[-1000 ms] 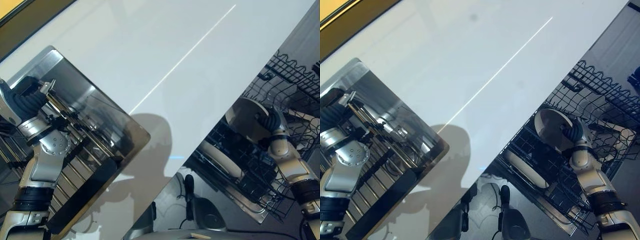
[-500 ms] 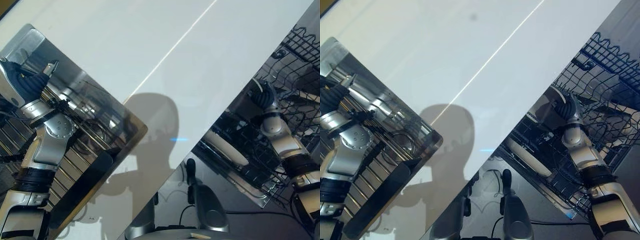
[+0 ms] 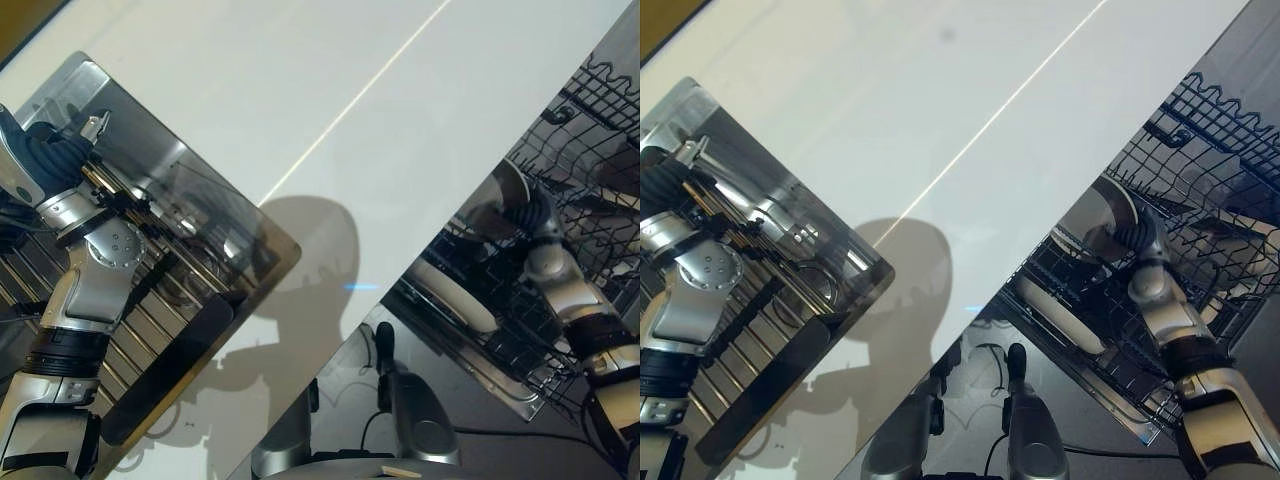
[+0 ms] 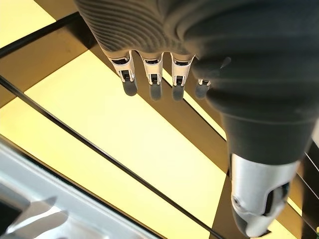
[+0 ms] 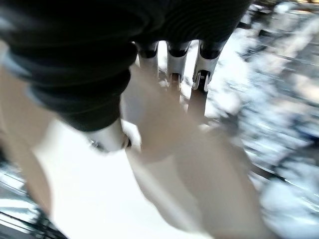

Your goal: Pick up plates and place into dishwasher.

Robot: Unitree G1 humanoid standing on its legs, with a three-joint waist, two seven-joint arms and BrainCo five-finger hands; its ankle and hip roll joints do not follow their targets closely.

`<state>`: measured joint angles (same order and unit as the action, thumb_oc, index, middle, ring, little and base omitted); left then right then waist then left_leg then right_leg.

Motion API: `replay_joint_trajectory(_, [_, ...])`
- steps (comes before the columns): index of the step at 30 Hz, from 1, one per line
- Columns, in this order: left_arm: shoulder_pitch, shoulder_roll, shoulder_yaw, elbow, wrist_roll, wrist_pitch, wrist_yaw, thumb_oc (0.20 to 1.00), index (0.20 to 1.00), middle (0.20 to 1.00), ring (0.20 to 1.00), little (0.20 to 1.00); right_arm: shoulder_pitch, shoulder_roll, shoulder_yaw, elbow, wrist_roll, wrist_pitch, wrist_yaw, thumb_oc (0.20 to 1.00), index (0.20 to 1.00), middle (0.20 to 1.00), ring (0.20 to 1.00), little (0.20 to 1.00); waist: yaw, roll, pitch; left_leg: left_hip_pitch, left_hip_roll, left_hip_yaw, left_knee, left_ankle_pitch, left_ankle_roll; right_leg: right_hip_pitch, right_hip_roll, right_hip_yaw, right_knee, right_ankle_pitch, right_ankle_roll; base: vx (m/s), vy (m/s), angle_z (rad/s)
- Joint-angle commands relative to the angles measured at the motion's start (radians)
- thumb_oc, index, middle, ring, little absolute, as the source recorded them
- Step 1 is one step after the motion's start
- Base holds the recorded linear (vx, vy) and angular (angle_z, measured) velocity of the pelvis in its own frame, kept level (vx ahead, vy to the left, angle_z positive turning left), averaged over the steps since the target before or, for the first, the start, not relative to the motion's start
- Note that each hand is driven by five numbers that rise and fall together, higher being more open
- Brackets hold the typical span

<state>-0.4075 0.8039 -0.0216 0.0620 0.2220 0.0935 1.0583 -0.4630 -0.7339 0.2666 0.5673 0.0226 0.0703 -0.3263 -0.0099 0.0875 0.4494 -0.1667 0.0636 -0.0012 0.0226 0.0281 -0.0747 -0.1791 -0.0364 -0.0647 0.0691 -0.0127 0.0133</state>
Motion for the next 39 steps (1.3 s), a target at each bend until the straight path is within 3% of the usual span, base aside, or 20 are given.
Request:
replay_joint_trajectory(1, [-0.012,0.031,0.035,-0.013,0.017,-0.032,-0.003,1.0,1.0,1.0,1.0,1.0,0.066,0.004,0.02,0.019,0.035,0.013,-0.009,1.0,1.0,1.0,1.0,1.0,0.0,-0.027,-0.035,-0.076,-0.038,-0.003,0.058,-0.032,0.016,-0.054,-0.037,0.008,0.004,0.019,0.041,0.0,0.0,0.0])
replay_joint_trajectory(14, [0.168,-0.008,0.131,-0.039,0.051,-0.101,-0.027,1.0,1.0,1.0,1.0,1.0,0.26,0.027,-0.177,-0.12,0.019,0.014,-0.078,1.0,1.0,1.0,1.0,1.0,-0.01,-0.045,-0.094,0.003,-0.038,0.02,0.054,-0.052,0.026,0.026,-0.039,0.007,-0.018,0.024,0.047,0.04,0.007,-0.01])
replay_joint_trajectory(22, [0.291,-0.076,0.183,-0.041,0.089,-0.151,-0.044,1.0,1.0,1.0,1.0,1.0,0.37,0.103,-0.304,-0.327,-0.008,-0.024,-0.236,1.0,1.0,1.0,1.0,1.0,-0.04,-0.046,-0.144,0.041,-0.046,0.041,0.093,-0.084,0.036,0.067,-0.042,0.036,-0.021,0.021,0.049,0.04,0.06,-0.12])
replay_joint_trajectory(27, [0.377,-0.133,0.21,-0.03,0.116,-0.199,-0.063,1.0,1.0,1.0,1.0,1.0,0.437,0.177,-0.353,-0.385,-0.031,-0.042,-0.312,1.0,1.0,1.0,1.0,1.0,-0.057,-0.029,-0.186,0.071,-0.059,0.055,0.116,-0.105,0.041,0.094,-0.054,0.064,-0.02,0.018,0.055,0.09,0.124,-0.17])
replay_joint_trajectory(31, [0.441,-0.187,0.212,-0.032,0.127,-0.22,-0.081,1.0,1.0,1.0,1.0,1.0,0.489,0.214,-0.385,-0.394,-0.048,-0.035,-0.345,1.0,1.0,1.0,1.0,1.0,-0.076,0.004,-0.213,0.107,-0.072,0.068,0.129,-0.121,0.05,0.117,-0.073,0.097,-0.017,0.017,0.063,0.11,0.177,-0.18])
replay_joint_trajectory(39, [0.518,-0.238,0.206,-0.041,0.112,-0.236,-0.103,1.0,1.0,1.0,1.0,1.0,0.565,0.217,-0.445,-0.407,-0.057,-0.033,-0.398,1.0,1.0,1.0,1.0,1.0,-0.109,0.061,-0.21,0.146,-0.097,0.093,0.156,-0.141,0.063,0.125,-0.109,0.147,0.015,0.016,0.085,0.07,0.16,-0.23])
